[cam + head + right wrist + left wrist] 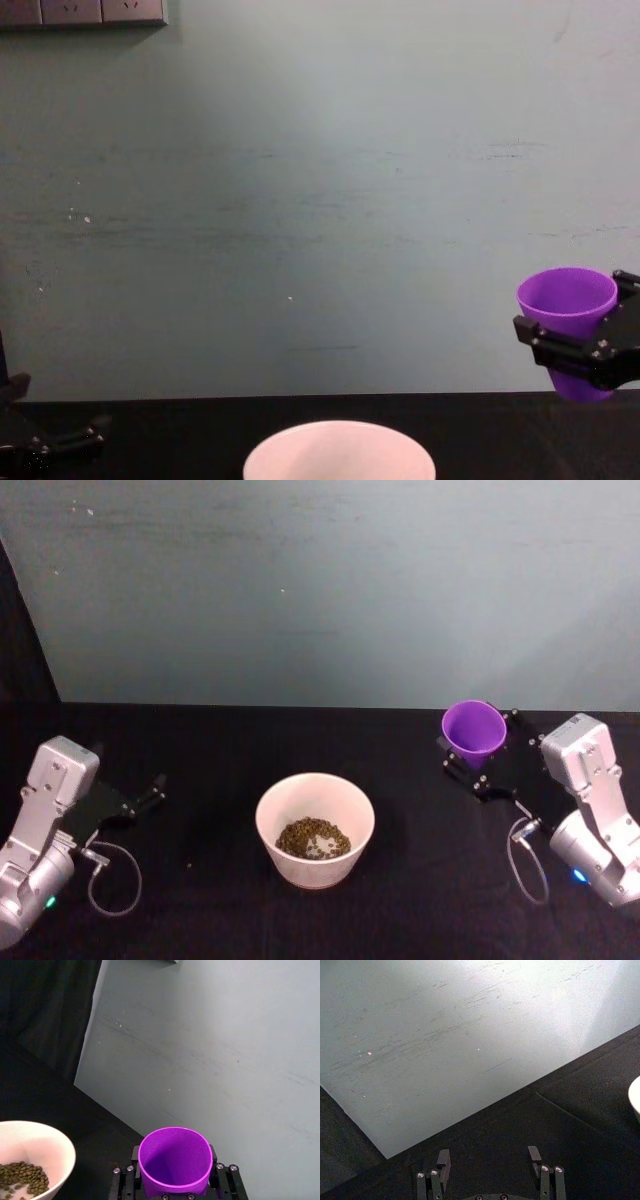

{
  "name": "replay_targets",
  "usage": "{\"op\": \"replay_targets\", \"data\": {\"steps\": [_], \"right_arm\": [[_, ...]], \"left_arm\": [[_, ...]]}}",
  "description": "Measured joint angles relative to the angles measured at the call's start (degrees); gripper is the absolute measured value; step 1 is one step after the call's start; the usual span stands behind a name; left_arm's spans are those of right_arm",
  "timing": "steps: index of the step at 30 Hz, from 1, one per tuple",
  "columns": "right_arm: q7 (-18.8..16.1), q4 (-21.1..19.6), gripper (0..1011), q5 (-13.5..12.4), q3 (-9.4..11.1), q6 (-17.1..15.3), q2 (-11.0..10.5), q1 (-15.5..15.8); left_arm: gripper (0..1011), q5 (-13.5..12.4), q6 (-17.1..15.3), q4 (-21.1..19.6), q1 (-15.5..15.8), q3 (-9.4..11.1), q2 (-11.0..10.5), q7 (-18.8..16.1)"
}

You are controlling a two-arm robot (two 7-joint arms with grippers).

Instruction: Pick up the cup and pour the mung beans from the cup into the bowl.

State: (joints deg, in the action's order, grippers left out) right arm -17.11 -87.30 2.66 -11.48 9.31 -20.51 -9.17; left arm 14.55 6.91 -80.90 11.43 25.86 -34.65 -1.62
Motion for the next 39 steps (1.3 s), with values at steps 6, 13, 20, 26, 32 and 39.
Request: {"op": "replay_targets", "data": {"steps": [6,13,20,26,32,39], "right_arm": [[-0.7,0.9,736,-2.1,0.3,0.3,0.1,0.2],[-0.8,0.9,737,-2.0,0.3,0.3,0.1,0.2],[-0.7,0.8,736,-1.7,0.2,0.3,0.1,0.1],[-0.8,1.0,736,-2.2,0.3,1.0,0.1,0.1],[-3.6,5.8,736,-7.1,0.5,4.8,0.7,-0.3],[-7.5,11.5,736,-12.5,0.1,7.0,1.3,-1.7]], "left_arm": [[1000,0.0,0.0,0.0,0.0,0.0,0.0,0.0],[1000,0.0,0.0,0.0,0.0,0.0,0.0,0.0],[1000,0.0,0.0,0.0,0.0,0.0,0.0,0.0],[1000,0.0,0.0,0.0,0.0,0.0,0.0,0.0],[1000,0.0,0.0,0.0,0.0,0.0,0.0,0.0],[1000,0.0,0.0,0.0,0.0,0.0,0.0,0.0]]}}
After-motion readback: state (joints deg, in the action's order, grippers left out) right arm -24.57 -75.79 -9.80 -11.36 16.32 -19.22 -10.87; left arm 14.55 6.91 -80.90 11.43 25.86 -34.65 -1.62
